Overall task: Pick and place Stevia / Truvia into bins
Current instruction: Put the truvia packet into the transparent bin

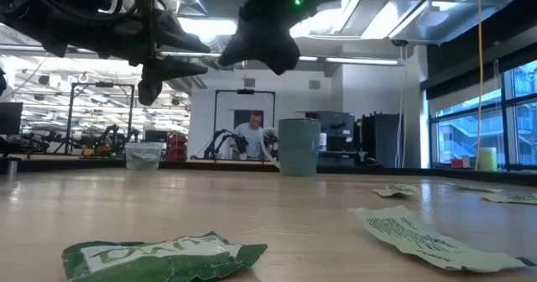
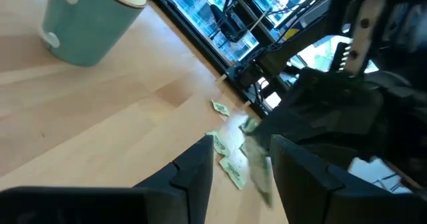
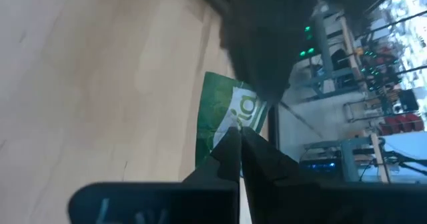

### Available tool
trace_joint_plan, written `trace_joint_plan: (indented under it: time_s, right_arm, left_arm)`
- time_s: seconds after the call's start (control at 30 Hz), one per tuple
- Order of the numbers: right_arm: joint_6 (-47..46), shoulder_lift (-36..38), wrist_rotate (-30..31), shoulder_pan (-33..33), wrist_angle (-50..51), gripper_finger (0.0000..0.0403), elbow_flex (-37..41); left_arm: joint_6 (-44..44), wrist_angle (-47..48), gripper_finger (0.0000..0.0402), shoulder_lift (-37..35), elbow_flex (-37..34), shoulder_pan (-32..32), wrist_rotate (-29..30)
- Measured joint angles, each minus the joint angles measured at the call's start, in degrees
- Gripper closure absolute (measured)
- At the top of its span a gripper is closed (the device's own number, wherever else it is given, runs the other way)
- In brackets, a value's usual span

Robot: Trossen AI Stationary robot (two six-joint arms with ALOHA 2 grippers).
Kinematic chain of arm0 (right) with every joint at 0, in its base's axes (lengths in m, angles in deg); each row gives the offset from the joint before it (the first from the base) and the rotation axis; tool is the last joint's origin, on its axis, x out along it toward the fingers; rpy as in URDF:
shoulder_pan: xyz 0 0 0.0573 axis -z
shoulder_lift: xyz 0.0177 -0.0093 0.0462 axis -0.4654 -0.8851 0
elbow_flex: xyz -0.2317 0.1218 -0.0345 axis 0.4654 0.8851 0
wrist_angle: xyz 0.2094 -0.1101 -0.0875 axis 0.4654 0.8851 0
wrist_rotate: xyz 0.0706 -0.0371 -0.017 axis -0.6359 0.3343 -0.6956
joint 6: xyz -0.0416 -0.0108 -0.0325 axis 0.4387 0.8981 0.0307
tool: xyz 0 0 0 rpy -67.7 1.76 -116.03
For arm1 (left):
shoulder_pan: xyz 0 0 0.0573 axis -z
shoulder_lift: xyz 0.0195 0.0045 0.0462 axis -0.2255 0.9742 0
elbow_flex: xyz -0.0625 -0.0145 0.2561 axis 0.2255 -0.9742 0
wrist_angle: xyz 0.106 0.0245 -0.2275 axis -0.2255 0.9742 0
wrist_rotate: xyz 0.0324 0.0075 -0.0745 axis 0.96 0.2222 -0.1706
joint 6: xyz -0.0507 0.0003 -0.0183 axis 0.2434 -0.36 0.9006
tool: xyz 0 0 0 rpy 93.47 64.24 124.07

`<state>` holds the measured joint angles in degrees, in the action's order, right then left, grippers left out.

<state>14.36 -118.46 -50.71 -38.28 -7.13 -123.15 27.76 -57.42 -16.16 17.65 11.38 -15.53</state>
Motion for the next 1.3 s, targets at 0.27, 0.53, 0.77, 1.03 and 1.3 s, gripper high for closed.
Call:
trace_joint_plan:
  time_s: [0.27, 0.53, 0.77, 1.03, 1.3]
  right_arm:
    - [0.26, 0.00, 0.00, 0.26, -1.98, 0.0397, -0.02]
    - [0.26, 0.00, 0.02, 0.26, -3.54, 0.0397, -0.02]
    - [0.26, 0.00, -0.04, 0.24, -3.72, 0.0397, 0.00]
    - [0.21, 0.00, -0.08, 0.26, -3.19, 0.0397, 0.00]
    - [-3.34, 1.54, 0.20, 0.20, 4.16, 0.0349, 0.11]
  left_arm:
    - [-0.12, 0.00, 0.0260, 0.00, 0.00, 0.00, -0.11]
    - [-0.14, -0.38, 0.0314, 0.00, 0.00, 0.02, -1.77]
    - [-0.14, -0.75, 0.0369, 0.00, 0.00, 0.04, -3.66]
    - [-2.09, -0.70, 0.0391, 0.00, 0.00, 0.04, -3.65]
    - [-6.48, -0.50, 0.0394, 0.00, 0.00, -0.09, -3.47]
